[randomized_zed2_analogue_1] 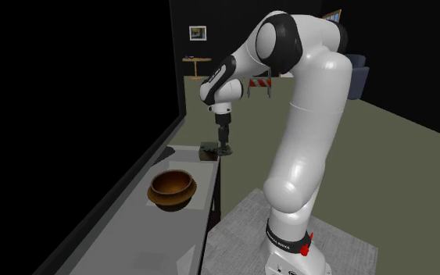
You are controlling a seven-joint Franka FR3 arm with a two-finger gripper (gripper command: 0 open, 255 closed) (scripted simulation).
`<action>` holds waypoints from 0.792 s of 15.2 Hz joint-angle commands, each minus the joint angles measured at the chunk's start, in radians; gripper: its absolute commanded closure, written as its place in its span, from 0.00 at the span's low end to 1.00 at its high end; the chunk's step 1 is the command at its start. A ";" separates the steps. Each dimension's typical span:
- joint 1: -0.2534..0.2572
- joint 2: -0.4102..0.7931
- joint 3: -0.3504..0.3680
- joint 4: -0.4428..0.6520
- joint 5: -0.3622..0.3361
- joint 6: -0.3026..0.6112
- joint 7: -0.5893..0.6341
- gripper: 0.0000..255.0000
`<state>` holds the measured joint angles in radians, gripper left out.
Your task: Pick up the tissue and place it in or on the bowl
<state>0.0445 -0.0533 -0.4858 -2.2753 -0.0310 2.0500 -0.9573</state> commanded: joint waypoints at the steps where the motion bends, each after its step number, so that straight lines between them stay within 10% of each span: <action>1: 0.000 0.018 -0.001 -0.020 0.008 0.036 -0.006 0.00; 9: 0.000 0.018 -0.001 -0.020 0.008 0.036 -0.006 0.00; 10: 0.000 0.018 -0.001 -0.020 0.008 0.036 -0.006 1.00; 12: 0.000 0.018 -0.001 -0.020 0.008 0.036 -0.006 1.00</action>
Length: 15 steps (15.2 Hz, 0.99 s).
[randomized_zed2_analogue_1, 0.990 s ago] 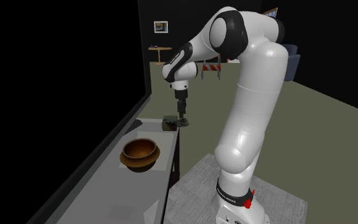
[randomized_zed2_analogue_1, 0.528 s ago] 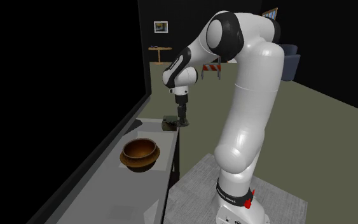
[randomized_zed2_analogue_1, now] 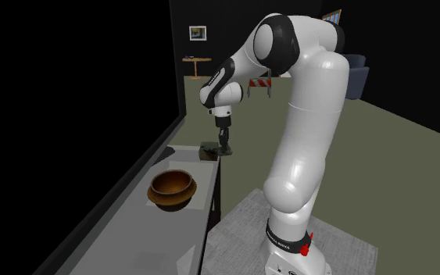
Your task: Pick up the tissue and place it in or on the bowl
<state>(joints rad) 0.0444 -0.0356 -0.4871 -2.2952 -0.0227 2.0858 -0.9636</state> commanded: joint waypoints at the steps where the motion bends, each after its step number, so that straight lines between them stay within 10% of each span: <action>1: 0.000 0.000 0.000 0.000 0.000 0.000 0.000 1.00; 15: 0.001 -0.062 0.007 0.053 -0.027 -0.109 0.023 1.00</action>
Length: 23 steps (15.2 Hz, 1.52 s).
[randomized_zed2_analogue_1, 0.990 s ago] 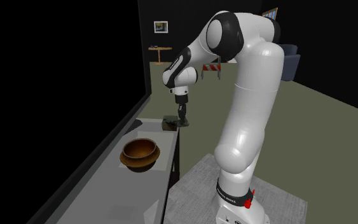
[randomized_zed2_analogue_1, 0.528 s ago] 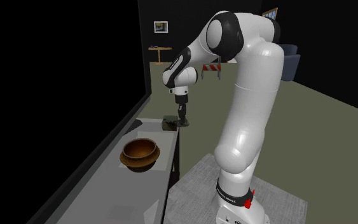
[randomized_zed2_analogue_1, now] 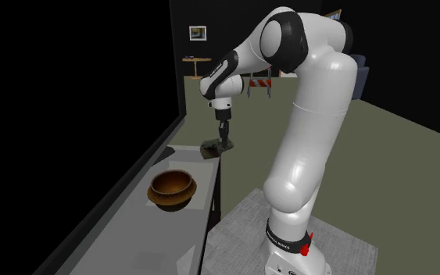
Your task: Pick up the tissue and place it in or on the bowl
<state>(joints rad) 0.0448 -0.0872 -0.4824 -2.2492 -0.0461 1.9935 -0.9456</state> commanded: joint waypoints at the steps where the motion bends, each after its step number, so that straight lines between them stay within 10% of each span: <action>1: 0.001 -0.017 0.003 0.015 -0.007 -0.030 0.007 1.00; 23: 0.006 -0.101 0.026 0.236 -0.031 -0.328 0.032 1.00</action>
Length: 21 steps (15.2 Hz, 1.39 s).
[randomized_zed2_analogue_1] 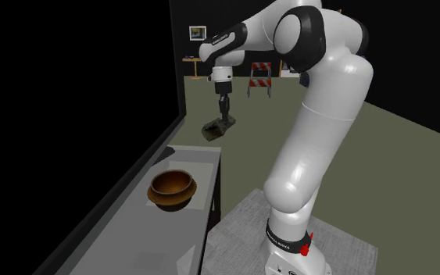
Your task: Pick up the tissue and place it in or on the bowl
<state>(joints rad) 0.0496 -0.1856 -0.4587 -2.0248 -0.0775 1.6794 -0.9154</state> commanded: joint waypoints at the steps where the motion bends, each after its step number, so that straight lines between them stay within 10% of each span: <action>1: 0.001 -0.003 0.003 0.024 0.000 -0.027 0.002 1.00; 21: 0.142 -0.376 0.351 -0.279 0.109 -0.088 0.481 1.00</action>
<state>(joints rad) 0.1831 -0.5552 -0.1250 -2.3033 0.0192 1.5954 -0.4572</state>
